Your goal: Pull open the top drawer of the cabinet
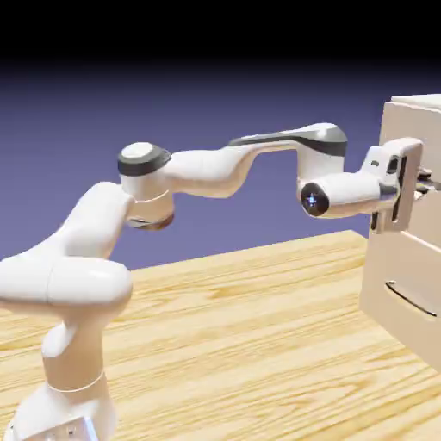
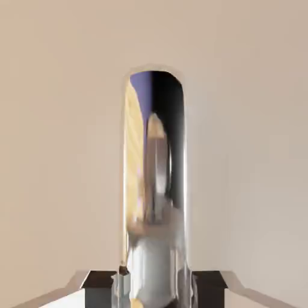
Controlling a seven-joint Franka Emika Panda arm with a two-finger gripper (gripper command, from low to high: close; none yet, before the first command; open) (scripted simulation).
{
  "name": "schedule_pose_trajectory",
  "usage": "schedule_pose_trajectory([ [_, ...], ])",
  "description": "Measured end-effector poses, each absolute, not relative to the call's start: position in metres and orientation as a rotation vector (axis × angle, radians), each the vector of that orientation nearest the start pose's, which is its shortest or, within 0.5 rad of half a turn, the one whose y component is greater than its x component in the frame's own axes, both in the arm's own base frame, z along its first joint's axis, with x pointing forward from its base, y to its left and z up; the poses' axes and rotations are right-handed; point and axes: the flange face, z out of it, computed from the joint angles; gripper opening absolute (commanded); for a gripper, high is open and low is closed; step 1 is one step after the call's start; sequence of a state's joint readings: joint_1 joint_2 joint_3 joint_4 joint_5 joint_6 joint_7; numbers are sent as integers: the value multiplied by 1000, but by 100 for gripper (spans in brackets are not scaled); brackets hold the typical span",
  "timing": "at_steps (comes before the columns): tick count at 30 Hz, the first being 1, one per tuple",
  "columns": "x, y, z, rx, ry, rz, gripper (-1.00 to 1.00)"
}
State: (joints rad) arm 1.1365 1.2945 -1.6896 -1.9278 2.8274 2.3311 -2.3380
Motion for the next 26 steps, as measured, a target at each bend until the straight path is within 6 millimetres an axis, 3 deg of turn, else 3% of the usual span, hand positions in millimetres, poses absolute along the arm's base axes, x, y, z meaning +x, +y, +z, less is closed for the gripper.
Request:
schedule_pose_trajectory([
  [11,521,-72,459,1764,735,1757,-100],
  [23,381,-72,459,1764,733,1757,-100],
  [26,370,-71,461,1755,727,1766,-100],
])
